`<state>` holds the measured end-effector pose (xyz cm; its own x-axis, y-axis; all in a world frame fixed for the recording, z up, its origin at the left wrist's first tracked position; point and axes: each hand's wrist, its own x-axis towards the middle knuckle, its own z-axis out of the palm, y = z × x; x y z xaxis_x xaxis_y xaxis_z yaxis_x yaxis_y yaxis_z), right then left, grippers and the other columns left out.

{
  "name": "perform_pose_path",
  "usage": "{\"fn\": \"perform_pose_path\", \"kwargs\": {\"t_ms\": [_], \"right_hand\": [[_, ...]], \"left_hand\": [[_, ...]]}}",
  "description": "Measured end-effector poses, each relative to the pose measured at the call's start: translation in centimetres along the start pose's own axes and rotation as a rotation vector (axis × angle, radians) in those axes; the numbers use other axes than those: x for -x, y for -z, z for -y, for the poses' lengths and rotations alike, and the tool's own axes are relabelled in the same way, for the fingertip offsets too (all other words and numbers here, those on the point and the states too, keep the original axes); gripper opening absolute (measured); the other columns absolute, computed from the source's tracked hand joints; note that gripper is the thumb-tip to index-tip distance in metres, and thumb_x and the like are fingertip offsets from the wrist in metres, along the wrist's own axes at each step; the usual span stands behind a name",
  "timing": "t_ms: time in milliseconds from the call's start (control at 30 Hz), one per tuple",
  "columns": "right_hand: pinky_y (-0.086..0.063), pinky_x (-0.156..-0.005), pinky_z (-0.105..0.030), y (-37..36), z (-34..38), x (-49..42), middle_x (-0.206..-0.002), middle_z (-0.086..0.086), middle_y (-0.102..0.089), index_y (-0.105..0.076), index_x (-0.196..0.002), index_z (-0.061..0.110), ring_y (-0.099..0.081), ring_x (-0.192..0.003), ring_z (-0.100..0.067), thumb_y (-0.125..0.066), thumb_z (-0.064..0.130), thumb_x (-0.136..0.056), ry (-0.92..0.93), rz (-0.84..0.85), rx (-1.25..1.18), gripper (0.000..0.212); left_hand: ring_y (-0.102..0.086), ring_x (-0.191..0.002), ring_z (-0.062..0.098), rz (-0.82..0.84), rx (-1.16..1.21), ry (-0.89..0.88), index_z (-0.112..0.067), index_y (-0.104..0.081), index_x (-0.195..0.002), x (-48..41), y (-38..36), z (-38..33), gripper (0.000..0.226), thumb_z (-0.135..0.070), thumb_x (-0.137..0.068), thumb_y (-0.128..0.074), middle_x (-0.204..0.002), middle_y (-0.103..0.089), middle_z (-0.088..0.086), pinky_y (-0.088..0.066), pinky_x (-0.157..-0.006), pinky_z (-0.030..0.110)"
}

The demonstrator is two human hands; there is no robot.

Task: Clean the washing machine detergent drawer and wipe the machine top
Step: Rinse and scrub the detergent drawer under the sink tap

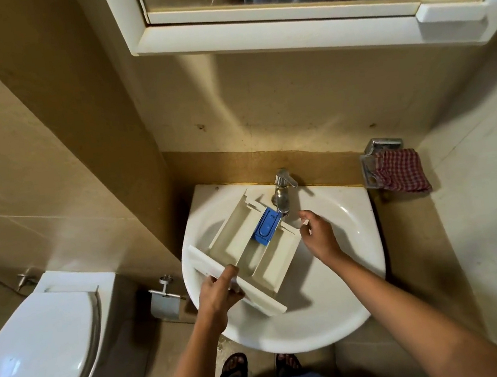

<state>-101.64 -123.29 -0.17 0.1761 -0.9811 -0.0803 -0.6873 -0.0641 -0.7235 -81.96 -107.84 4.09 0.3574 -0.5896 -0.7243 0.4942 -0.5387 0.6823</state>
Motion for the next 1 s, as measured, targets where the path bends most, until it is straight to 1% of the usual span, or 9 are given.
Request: {"fn": "perform_pose_path", "kwargs": {"t_ms": [133, 267, 400, 533, 633, 700, 800, 867, 1000], "right_hand": [[-0.037, -0.1, -0.031, -0.4, -0.4, 0.6, -0.133, -0.02, -0.053, -0.047, -0.133, -0.001, -0.048, -0.125, -0.032, -0.045, 0.002, -0.093, 0.117, 0.095, 0.163, 0.04], [-0.003, -0.118, -0.034, -1.2, -0.2, 0.4, -0.155, -0.014, -0.024, -0.028, -0.147, 0.004, -0.009, -0.146, -0.032, -0.037, 0.015, -0.099, 0.213, 0.199, 0.414, 0.05], [0.018, -0.112, -0.043, -3.0, 1.9, 0.5, -0.16, -0.009, -0.007, -0.009, -0.152, 0.007, 0.013, -0.145, -0.034, -0.025, 0.028, -0.102, 0.171, 0.333, 0.594, 0.057], [0.01, -0.118, -0.046, -4.1, 2.9, 0.5, -0.16, -0.009, 0.003, 0.002, -0.151, 0.007, 0.005, -0.147, -0.022, -0.021, 0.031, -0.103, 0.242, 0.457, 0.477, 0.058], [0.01, -0.117, -0.039, -2.7, 0.7, 0.2, -0.159, 0.001, 0.001, 0.004, -0.152, 0.021, -0.002, -0.148, -0.021, -0.022, 0.037, -0.103, 0.387, 0.433, 0.58, 0.058], [0.002, -0.118, -0.039, -2.2, 0.1, -0.5, -0.16, -0.005, -0.012, -0.001, -0.153, 0.026, -0.011, -0.146, -0.028, -0.026, 0.039, -0.102, 0.344, 0.43, 0.629, 0.058], [-0.018, -0.115, -0.037, -2.5, 0.7, -1.5, -0.148, -0.012, -0.036, -0.022, -0.149, 0.015, -0.031, -0.135, -0.029, -0.032, 0.034, -0.101, 0.249, 0.352, 0.596, 0.053], [-0.016, -0.116, -0.036, -2.8, 1.1, -1.2, -0.153, -0.013, -0.027, -0.019, -0.15, 0.009, -0.024, -0.14, -0.029, -0.032, 0.031, -0.101, 0.219, 0.365, 0.552, 0.055], [0.003, -0.12, -0.039, -4.0, 1.2, 2.5, -0.156, -0.014, 0.018, 0.005, -0.15, 0.003, 0.016, -0.145, -0.029, -0.027, 0.034, -0.103, 0.303, 0.464, 0.557, 0.065]], "left_hand": [[-0.066, -0.102, 0.035, -0.017, 0.042, -0.024, -0.004, -0.056, -0.119, 0.1, 0.0, 0.3, 0.063, -0.026, -0.064, -0.078, -0.111, -0.066, 0.017, -0.059, -0.068, 0.036], [-0.065, -0.099, 0.032, -0.052, 0.057, -0.076, -0.011, -0.06, -0.104, 0.3, 0.0, 0.5, 0.069, -0.037, -0.041, -0.075, -0.109, -0.065, 0.015, -0.058, -0.07, 0.037], [-0.065, -0.097, 0.029, -0.07, 0.084, -0.071, -0.006, -0.058, -0.111, 0.4, -0.1, 1.2, 0.073, -0.033, -0.045, -0.075, -0.106, -0.065, 0.014, -0.058, -0.068, 0.036], [-0.065, -0.093, 0.028, -0.127, 0.118, -0.067, 0.0, -0.056, -0.114, 0.6, -0.3, 1.5, 0.073, -0.027, -0.049, -0.075, -0.106, -0.065, 0.017, -0.058, -0.061, 0.033], [-0.065, -0.093, 0.027, -0.154, 0.119, -0.081, -0.001, -0.053, -0.115, 0.5, 0.0, 1.2, 0.079, -0.029, -0.046, -0.078, -0.107, -0.064, 0.015, -0.058, -0.06, 0.032], [-0.065, -0.092, 0.026, -0.162, 0.127, -0.085, -0.002, -0.053, -0.115, 0.5, 0.0, 1.1, 0.072, -0.024, -0.05, -0.077, -0.106, -0.064, 0.014, -0.058, -0.061, 0.032], [-0.065, -0.094, 0.026, -0.168, 0.132, -0.103, -0.003, -0.052, -0.115, 0.4, -0.1, 1.3, 0.071, -0.024, -0.052, -0.077, -0.106, -0.063, 0.014, -0.057, -0.061, 0.032], [-0.065, -0.094, 0.027, -0.175, 0.14, -0.103, -0.003, -0.052, -0.115, 0.4, -0.1, 1.4, 0.075, -0.025, -0.049, -0.078, -0.106, -0.063, 0.013, -0.058, -0.062, 0.033], [-0.066, -0.092, 0.027, -0.204, 0.152, -0.098, -0.003, -0.054, -0.113, 0.1, -0.1, 1.8, 0.084, -0.032, -0.038, -0.079, -0.104, -0.064, 0.013, -0.06, -0.068, 0.037]]}}
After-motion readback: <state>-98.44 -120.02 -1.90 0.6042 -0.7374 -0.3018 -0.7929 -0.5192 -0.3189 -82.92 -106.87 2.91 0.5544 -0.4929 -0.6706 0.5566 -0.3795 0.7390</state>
